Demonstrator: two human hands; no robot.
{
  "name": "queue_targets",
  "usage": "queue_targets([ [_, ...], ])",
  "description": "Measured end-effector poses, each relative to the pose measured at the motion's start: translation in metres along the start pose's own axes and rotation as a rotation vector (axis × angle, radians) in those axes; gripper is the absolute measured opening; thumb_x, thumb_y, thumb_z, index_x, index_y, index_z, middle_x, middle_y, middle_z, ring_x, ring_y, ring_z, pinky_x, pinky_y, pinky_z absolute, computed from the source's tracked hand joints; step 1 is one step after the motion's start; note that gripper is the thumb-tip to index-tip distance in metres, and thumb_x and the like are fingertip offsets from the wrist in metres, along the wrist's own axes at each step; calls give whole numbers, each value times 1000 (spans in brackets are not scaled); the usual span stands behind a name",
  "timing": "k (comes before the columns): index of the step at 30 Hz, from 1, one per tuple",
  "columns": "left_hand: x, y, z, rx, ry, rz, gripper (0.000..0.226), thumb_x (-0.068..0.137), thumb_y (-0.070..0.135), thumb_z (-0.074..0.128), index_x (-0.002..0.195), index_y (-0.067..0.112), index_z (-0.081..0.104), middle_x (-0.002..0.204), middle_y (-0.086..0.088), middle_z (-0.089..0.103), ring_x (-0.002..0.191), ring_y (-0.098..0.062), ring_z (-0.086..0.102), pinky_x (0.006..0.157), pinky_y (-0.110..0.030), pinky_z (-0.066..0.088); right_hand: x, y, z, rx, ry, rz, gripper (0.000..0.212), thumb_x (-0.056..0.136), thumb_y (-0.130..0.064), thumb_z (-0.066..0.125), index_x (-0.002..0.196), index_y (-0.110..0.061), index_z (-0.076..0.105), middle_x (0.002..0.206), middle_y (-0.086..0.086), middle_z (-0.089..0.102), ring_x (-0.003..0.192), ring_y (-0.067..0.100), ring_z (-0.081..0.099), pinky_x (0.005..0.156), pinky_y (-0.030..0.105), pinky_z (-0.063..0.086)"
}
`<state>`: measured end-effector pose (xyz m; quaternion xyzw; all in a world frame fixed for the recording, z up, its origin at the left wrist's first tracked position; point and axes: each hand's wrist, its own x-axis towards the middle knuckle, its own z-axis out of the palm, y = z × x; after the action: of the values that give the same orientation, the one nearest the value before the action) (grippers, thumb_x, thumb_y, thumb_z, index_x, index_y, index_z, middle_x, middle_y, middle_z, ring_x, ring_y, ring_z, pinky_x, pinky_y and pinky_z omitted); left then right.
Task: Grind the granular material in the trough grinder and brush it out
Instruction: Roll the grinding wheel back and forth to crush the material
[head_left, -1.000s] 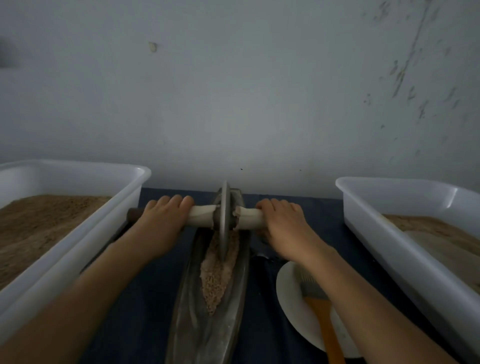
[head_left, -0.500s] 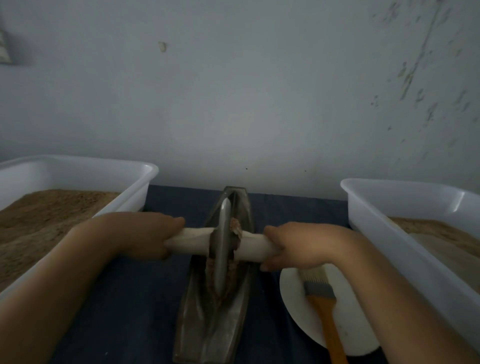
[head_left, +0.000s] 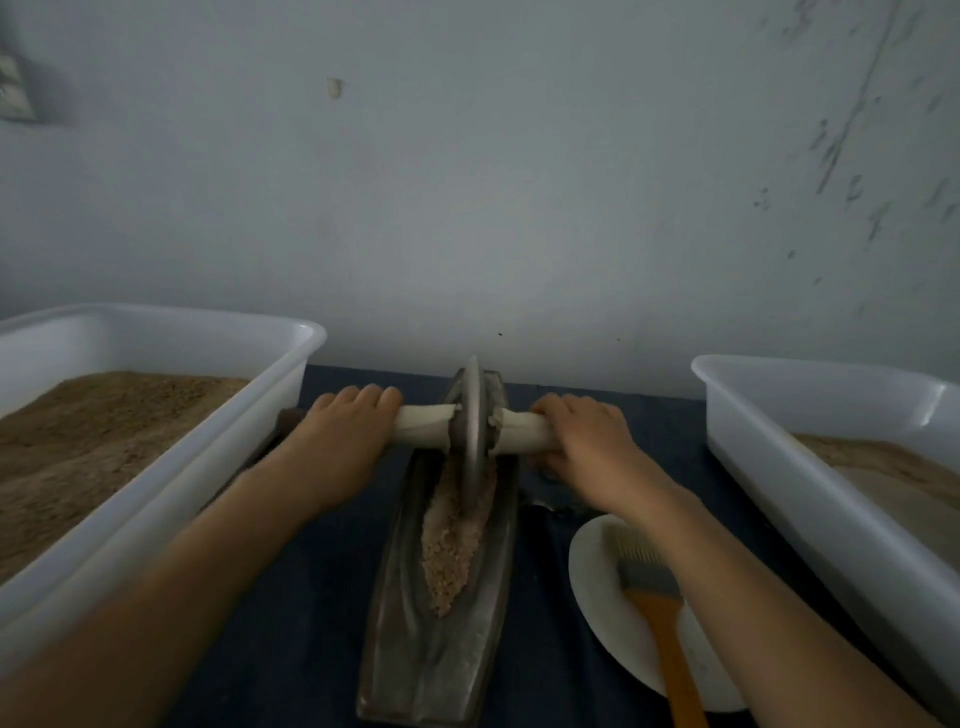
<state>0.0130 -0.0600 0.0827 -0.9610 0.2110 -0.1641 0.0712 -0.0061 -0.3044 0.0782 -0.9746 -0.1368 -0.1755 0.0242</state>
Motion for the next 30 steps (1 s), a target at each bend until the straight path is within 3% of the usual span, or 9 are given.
queue_targets([
  [3, 4, 7, 11, 36, 162, -22, 45, 87, 20, 55, 128, 19, 37, 125, 1, 44, 115, -17, 43, 102, -30, 31, -1, 3, 12, 35, 118, -4, 37, 89, -29, 57, 123, -17, 51, 111, 5, 54, 102, 25, 47, 74, 28, 16],
  [6, 5, 2, 11, -21, 151, 4, 40, 89, 21, 54, 126, 20, 38, 124, 2, 45, 115, -16, 45, 102, -28, 31, -3, -2, 9, -40, 98, -11, 33, 91, -29, 52, 122, -16, 49, 113, 4, 53, 103, 23, 46, 77, 31, 20],
  [8, 3, -2, 4, -55, 54, 13, 35, 92, 25, 53, 123, 20, 37, 123, 2, 47, 112, -14, 47, 98, -27, 35, -5, -7, -1, -84, -6, -10, 32, 93, -32, 49, 120, -16, 46, 115, 3, 52, 105, 23, 45, 76, 32, 21],
  [11, -3, -3, -15, -137, -235, 42, 31, 93, 26, 53, 118, 20, 36, 121, 1, 49, 105, -13, 50, 91, -26, 40, -10, -20, -26, -69, -238, -25, 31, 93, -37, 51, 114, -14, 45, 115, 4, 52, 104, 23, 48, 76, 32, 25],
  [15, -19, -11, -45, -219, -592, 125, 25, 94, 25, 52, 104, 29, 30, 88, 15, 43, 75, -1, 44, 73, -17, 34, -21, -34, -60, 41, -591, -70, 34, 91, -41, 56, 110, -15, 44, 93, -3, 50, 79, 10, 46, 59, 22, 30],
  [20, -28, -16, -63, -283, -726, 170, 21, 93, 29, 53, 91, 35, 33, 89, 16, 46, 84, -2, 48, 73, -16, 38, -29, -36, -78, 130, -780, -75, 29, 89, -44, 56, 105, -23, 43, 80, -14, 42, 69, 0, 40, 55, 15, 30],
  [24, -19, -11, -50, -272, -639, 132, 23, 94, 21, 52, 90, 30, 31, 88, 11, 44, 83, -7, 46, 78, -22, 38, -20, -31, -62, 98, -662, -43, 34, 90, -42, 57, 109, -16, 45, 95, -3, 49, 83, 11, 46, 58, 20, 32],
  [27, -10, -10, -35, -264, -504, 80, 22, 94, 20, 52, 103, 23, 33, 96, 6, 45, 85, -8, 45, 78, -22, 35, -9, -24, -37, -30, -376, -34, 33, 89, -39, 56, 110, -15, 46, 108, 1, 52, 98, 19, 48, 70, 30, 28],
  [30, -3, -8, -20, -195, -335, 28, 25, 93, 22, 52, 112, 16, 37, 115, -2, 48, 103, -17, 49, 87, -29, 39, -2, -14, -12, -85, -107, -24, 36, 90, -32, 55, 121, -16, 46, 119, 4, 51, 109, 23, 45, 80, 32, 26],
])
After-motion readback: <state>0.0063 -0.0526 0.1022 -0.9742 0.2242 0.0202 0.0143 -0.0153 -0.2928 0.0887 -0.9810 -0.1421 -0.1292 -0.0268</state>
